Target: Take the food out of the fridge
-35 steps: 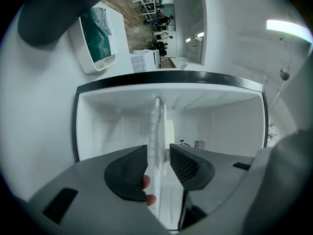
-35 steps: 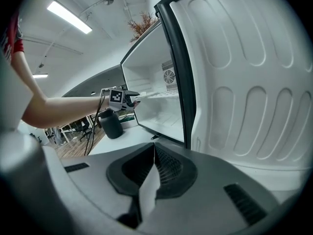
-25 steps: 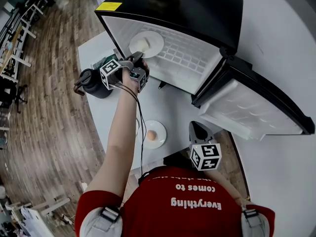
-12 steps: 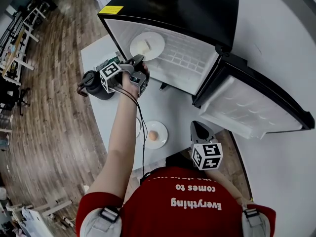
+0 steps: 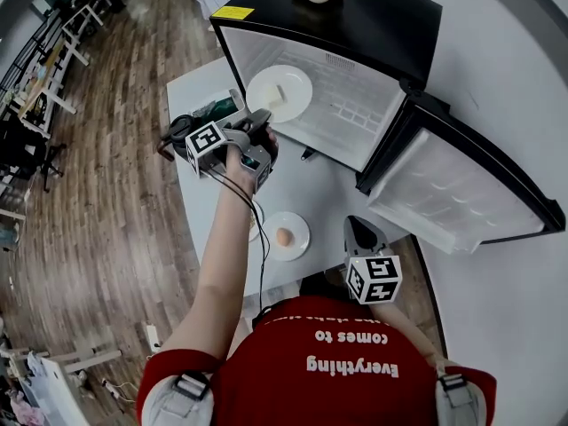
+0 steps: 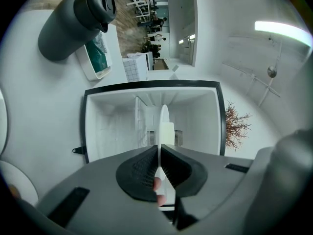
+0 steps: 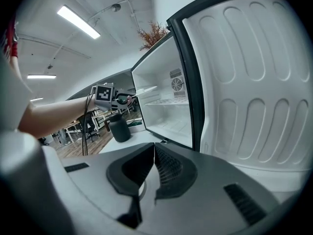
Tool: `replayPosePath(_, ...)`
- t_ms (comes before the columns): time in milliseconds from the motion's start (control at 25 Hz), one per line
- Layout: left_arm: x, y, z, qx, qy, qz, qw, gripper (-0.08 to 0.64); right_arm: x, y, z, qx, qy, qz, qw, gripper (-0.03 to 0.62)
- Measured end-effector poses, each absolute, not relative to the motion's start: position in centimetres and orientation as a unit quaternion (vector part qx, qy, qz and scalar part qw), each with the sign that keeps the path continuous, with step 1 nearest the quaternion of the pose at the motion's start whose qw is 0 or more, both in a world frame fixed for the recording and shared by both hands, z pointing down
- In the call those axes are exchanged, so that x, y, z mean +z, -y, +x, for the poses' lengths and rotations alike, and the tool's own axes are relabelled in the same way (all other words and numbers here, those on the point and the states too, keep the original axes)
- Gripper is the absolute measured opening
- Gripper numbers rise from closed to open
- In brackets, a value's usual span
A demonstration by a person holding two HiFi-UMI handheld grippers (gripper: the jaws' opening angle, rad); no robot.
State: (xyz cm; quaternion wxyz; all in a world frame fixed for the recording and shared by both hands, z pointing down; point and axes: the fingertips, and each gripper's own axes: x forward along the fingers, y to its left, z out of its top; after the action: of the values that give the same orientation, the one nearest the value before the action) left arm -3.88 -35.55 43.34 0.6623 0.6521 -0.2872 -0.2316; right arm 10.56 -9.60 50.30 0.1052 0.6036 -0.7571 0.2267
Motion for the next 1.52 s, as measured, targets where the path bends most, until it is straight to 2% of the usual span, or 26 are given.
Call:
replayPosePath(680, 43.7, 19.5, -8.0, -0.214, 0.260, 0.679, 0.652, 0.018, 49.1, 4.9, 5.8, 0.251, 0.810, 0.523, 0.088, 0.015)
replayPosePath(960, 44.8, 13.8, -9.1, -0.156, 0.285, 0.714, 0.620, 0.019, 46.2, 5.2, 3.3, 0.268, 0.839, 0.472, 0.034, 0.014)
replayPosePath(1120, 44.7, 10.5, -8.8, -0.163, 0.259, 0.718, 0.625, 0.020, 43.4, 5.4, 1.8, 0.272, 0.852, 0.448, -0.005, 0.014)
replayPosePath(1360, 44.6, 6.6, -9.4, -0.189, 0.249, 0.702, 0.640, 0.019, 41.5, 4.4, 0.3, 0.242, 0.875, 0.420, -0.012, 0.014)
replayPosePath(1520, 45.7, 4.7, -9.6, -0.168, 0.260, 0.709, 0.634, 0.020, 41.5, 3.3, -0.3, 0.227, 0.886, 0.405, -0.013, 0.014)
